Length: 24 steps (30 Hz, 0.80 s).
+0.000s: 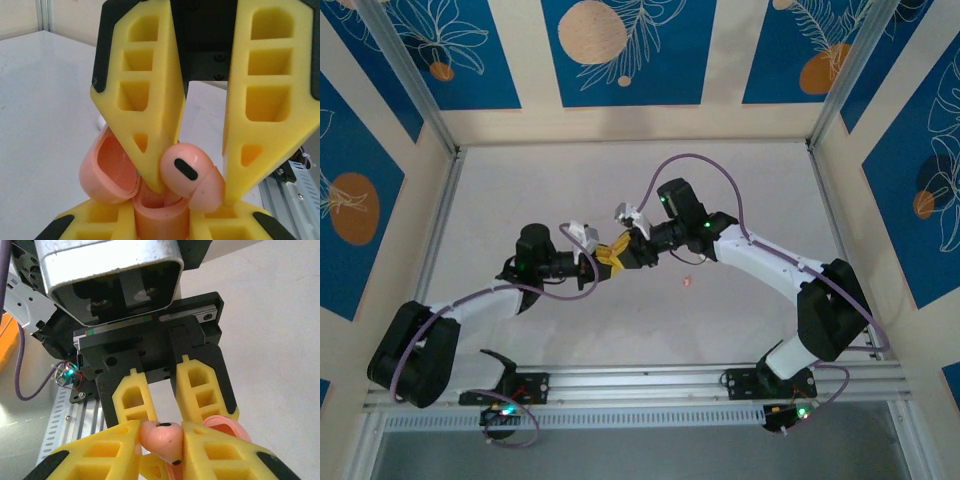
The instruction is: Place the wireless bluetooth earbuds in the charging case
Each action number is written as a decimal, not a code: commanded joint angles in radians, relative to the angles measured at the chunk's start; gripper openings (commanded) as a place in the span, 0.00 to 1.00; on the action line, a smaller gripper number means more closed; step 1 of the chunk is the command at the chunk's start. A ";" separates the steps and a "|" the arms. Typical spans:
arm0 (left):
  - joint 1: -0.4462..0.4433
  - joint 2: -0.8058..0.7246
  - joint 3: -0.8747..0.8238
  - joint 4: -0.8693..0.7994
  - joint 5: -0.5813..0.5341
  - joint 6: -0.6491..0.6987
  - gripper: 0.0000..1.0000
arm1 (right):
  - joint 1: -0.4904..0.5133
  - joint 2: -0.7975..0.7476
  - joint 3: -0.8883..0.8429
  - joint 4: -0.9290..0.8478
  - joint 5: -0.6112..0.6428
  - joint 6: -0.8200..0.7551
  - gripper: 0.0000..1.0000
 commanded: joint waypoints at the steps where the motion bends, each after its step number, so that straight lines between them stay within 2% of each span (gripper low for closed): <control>1: -0.017 -0.060 0.031 0.117 0.073 0.036 0.22 | 0.004 0.016 0.000 -0.101 0.023 -0.016 0.28; 14: -0.021 -0.064 0.038 0.095 0.067 0.049 0.22 | 0.000 0.013 0.011 -0.088 0.088 0.003 0.33; 24: -0.023 -0.065 0.029 0.073 0.024 0.082 0.22 | -0.003 -0.030 0.007 -0.040 0.073 0.043 0.44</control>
